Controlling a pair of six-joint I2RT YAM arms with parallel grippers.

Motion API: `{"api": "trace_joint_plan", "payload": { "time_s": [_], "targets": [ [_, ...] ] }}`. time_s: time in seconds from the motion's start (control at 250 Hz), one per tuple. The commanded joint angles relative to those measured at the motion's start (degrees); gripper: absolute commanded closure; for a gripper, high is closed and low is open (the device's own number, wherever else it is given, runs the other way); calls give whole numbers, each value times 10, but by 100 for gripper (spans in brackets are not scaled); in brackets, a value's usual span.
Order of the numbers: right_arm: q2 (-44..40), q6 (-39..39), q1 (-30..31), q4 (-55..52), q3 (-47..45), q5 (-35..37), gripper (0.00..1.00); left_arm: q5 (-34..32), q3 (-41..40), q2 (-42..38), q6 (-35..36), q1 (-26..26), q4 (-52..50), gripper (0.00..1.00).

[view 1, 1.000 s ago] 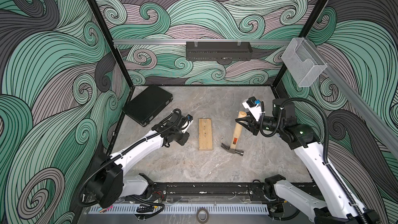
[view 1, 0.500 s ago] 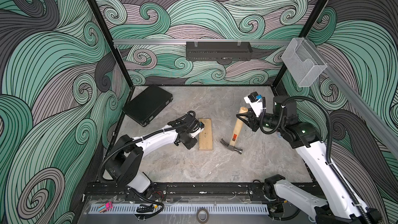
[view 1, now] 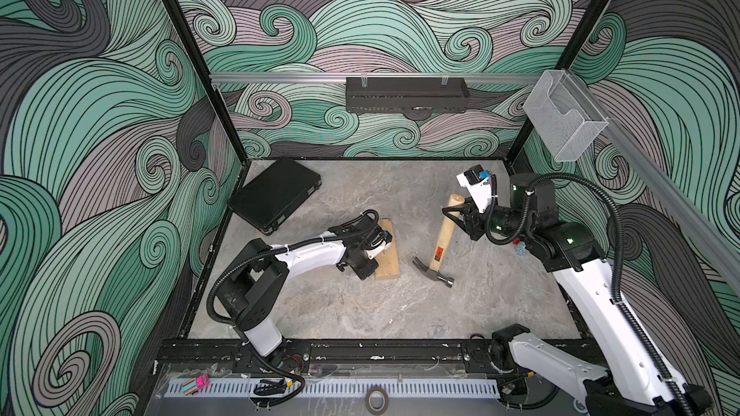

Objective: Use a claw hammer to pull out a nail
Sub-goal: Adjust the mounting plate at the center of the board.

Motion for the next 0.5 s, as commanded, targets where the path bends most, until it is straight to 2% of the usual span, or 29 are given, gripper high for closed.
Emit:
{"api": "trace_joint_plan", "payload": {
  "time_s": [0.0, 0.288, 0.376, 0.495],
  "targets": [
    [-12, 30, 4, 29, 28, 0, 96, 17, 31, 10, -20, -7, 27, 63],
    [-9, 42, 25, 9, 30, 57, 97, 72, 107, 63, -29, -9, 42, 62],
    [-6, 52, 40, 13, 32, 73, 97, 73, 105, 45, -29, -8, 40, 63],
    [9, 65, 63, 6, 39, 93, 97, 66, 72, -20, -46, 0, 53, 62]
  ]
}}
